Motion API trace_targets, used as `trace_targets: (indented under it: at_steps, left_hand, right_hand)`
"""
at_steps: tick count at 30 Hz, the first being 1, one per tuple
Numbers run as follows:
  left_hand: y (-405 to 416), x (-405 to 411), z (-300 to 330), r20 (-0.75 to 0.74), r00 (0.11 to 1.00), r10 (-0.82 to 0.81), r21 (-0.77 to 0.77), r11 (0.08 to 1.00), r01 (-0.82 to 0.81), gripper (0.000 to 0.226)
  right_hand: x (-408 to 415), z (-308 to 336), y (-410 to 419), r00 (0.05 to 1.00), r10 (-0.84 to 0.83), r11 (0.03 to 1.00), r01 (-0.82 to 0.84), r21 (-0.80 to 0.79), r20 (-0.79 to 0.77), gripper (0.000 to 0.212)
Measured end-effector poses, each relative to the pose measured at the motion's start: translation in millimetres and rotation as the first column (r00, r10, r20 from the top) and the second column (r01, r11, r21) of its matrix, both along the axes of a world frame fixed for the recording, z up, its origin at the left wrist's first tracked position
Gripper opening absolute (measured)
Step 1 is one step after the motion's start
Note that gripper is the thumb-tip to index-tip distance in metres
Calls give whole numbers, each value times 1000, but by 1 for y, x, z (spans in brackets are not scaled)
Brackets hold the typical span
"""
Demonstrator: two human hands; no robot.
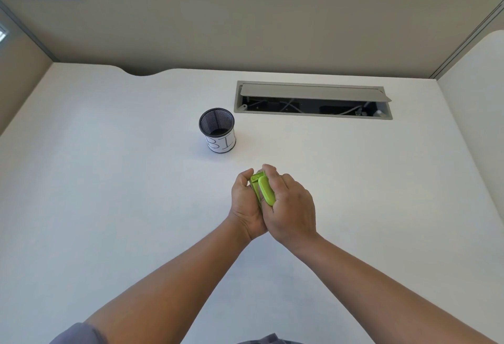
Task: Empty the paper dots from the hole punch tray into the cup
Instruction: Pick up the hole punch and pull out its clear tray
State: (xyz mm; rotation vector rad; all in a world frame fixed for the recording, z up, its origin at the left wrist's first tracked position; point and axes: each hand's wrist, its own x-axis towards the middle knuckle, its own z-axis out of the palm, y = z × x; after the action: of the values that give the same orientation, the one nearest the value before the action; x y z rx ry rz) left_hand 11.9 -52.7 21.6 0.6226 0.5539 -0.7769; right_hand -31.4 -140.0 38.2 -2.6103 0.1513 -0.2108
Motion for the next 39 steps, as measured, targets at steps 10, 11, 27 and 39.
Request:
trace_targets:
  at_steps: [10, 11, 27, 39]
  left_hand:
    - [-2, 0, 6, -8, 1000, -4, -7, 1000, 4, 57]
    - [-3, 0, 7, -8, 1000, -2, -5, 1000, 2, 57]
    - [-4, -5, 13, 2, 1000, -3, -6, 1000, 3, 52]
    - [-4, 3, 13, 35, 998, 49, -46, 998, -47, 36]
  right_hand:
    - [0, 1, 0, 1000, -18, 1000, 18, 5, 19, 59]
    - [-1, 1, 0, 999, -19, 1000, 19, 10, 26, 59]
    - [-4, 2, -1, 999, -16, 1000, 16, 16, 34, 61]
    - [-3, 9, -2, 997, 29, 999, -31, 23, 75, 62]
